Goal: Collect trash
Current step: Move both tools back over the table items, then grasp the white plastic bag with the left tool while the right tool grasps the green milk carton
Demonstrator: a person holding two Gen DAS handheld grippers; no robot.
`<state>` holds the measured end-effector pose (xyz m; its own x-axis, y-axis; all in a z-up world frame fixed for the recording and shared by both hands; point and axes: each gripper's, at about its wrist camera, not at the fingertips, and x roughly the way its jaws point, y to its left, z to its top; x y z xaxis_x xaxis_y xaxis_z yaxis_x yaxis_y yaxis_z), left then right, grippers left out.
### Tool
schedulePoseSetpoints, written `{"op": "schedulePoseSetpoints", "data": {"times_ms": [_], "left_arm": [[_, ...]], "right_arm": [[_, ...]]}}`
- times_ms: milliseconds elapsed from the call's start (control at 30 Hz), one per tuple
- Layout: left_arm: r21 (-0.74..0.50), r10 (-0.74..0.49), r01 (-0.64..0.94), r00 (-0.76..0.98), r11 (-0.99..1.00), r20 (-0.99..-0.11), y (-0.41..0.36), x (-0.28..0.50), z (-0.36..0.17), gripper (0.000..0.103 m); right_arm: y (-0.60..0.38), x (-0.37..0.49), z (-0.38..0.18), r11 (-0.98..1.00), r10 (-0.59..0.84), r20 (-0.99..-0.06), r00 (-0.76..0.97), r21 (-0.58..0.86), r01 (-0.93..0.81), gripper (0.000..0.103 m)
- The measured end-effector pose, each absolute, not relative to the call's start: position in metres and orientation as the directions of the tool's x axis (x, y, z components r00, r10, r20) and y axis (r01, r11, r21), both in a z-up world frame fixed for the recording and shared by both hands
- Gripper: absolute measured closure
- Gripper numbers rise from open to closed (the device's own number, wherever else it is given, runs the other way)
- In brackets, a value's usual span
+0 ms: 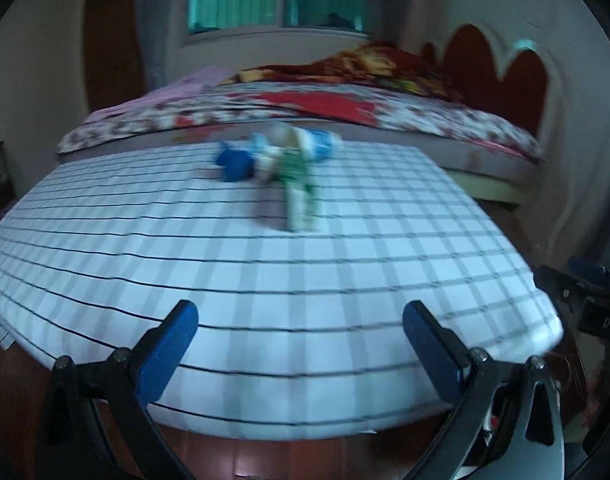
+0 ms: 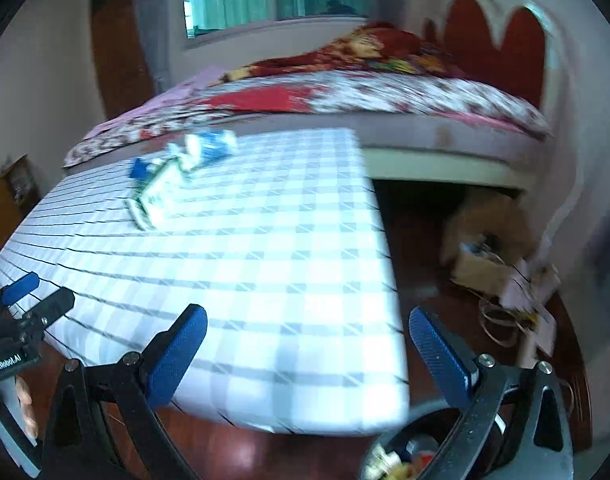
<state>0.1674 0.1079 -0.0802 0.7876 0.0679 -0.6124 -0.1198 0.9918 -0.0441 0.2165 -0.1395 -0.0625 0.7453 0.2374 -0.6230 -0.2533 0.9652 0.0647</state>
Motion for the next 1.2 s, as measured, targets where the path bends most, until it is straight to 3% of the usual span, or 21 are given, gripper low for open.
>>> {"op": "schedulePoseSetpoints", "data": {"times_ms": [267, 533, 667, 733, 767, 967, 1200], "left_arm": [[-0.061, 0.161, -0.253, 0.765, 0.966, -0.623, 0.194, 0.194, -0.085, 0.001], [-0.075, 0.183, -0.292, 0.761, 0.954, -0.623, 0.235, 0.23, -0.094, 0.001], [-0.091, 0.155, -0.273, 0.754, 0.958, -0.638, 0.24, 0.256, -0.101, 0.001], [-0.103, 0.123, -0.246, 0.755, 0.964, -0.644, 0.238, 0.269, -0.104, 0.002], [-0.112, 0.106, -0.23, 0.758, 0.967, -0.644, 0.236, 0.276, -0.103, 0.003], [-0.135, 0.002, -0.11, 0.783, 0.985, -0.622, 0.208, 0.329, -0.099, 0.014], [-0.152, -0.092, -0.011, 0.754, 0.988, -0.651, 0.177, 0.402, -0.108, 0.043]], "right_arm": [[-0.005, 0.283, -0.057, 0.908, 0.361, -0.611, 0.705, 0.055, -0.416, 0.001], [0.067, 0.342, -0.077, 0.903, 0.345, -0.662, 0.666, 0.041, -0.427, 0.002], [0.078, 0.371, -0.09, 0.911, 0.326, -0.69, 0.646, 0.048, -0.409, 0.018], [0.076, 0.38, -0.096, 0.906, 0.345, -0.699, 0.626, 0.075, -0.416, 0.038], [0.072, 0.383, -0.096, 0.908, 0.341, -0.701, 0.626, 0.075, -0.412, 0.062], [0.029, 0.399, -0.088, 0.936, 0.308, -0.658, 0.687, 0.08, -0.344, 0.064], [-0.007, 0.429, -0.091, 0.952, 0.275, -0.671, 0.689, 0.087, -0.295, 0.064]]}}
